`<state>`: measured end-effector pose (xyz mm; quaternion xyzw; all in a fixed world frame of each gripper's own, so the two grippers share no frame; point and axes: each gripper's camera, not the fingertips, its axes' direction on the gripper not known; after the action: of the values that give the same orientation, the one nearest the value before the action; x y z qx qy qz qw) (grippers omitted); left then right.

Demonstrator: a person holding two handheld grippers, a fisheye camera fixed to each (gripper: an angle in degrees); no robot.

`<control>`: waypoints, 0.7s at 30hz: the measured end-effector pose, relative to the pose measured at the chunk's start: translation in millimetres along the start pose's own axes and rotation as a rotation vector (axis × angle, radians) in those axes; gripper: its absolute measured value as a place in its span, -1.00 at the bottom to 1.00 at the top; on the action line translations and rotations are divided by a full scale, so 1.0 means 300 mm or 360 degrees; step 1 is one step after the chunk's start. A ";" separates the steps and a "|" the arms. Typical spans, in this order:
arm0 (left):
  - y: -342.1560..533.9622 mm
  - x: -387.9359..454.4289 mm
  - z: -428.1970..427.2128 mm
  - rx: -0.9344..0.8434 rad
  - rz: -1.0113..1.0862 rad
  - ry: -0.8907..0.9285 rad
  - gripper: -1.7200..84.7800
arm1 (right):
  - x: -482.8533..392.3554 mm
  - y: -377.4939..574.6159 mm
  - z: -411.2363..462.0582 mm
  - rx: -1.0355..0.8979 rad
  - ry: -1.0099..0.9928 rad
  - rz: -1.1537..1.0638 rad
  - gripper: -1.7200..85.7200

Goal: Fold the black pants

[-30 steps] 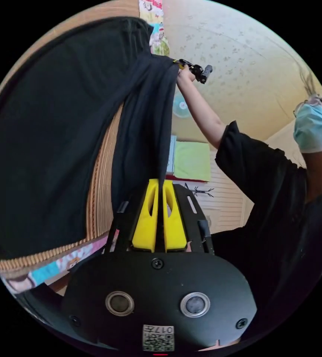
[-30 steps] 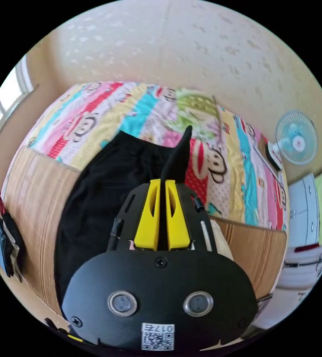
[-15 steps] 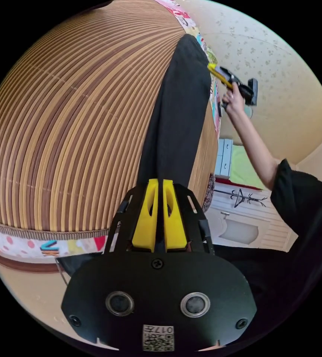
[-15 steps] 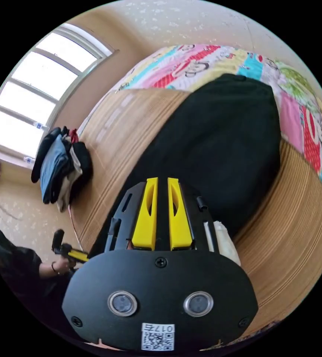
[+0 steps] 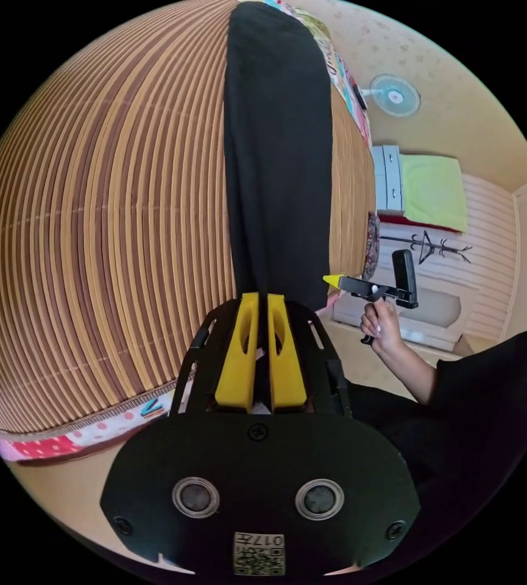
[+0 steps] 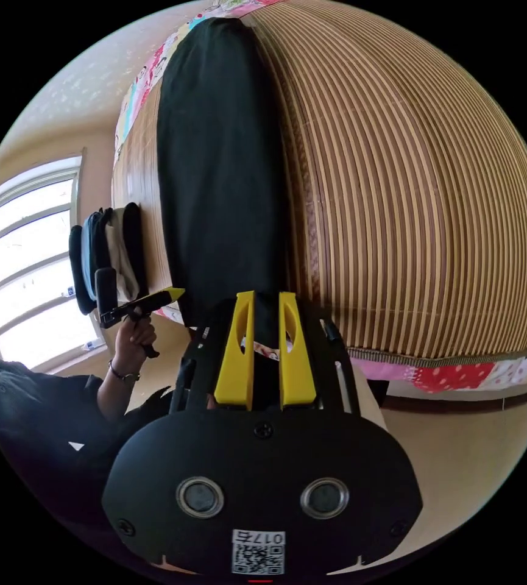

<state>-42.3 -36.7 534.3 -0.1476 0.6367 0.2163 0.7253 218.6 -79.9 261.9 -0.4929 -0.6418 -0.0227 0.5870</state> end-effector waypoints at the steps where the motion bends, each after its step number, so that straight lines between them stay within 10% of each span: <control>1: 0.004 0.000 -0.001 0.0001 0.0010 0.0027 -0.95 | 0.001 0.007 -0.022 0.0015 -0.0028 0.0004 -0.87; 13: 0.042 0.028 -0.125 0.0327 -0.0009 0.0187 -0.75 | 0.062 -0.045 -0.375 0.0423 -0.0207 0.0062 -0.80; 21: -0.286 0.142 0.009 0.0146 0.0122 -0.0026 -0.78 | 0.043 -0.411 -0.280 -0.0062 -0.0110 -0.0333 -0.83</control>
<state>7.2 -104.0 487.5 -0.0878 0.6452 0.2157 0.7277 201.0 -186.4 365.6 -0.4348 -0.7092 -0.0793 0.5493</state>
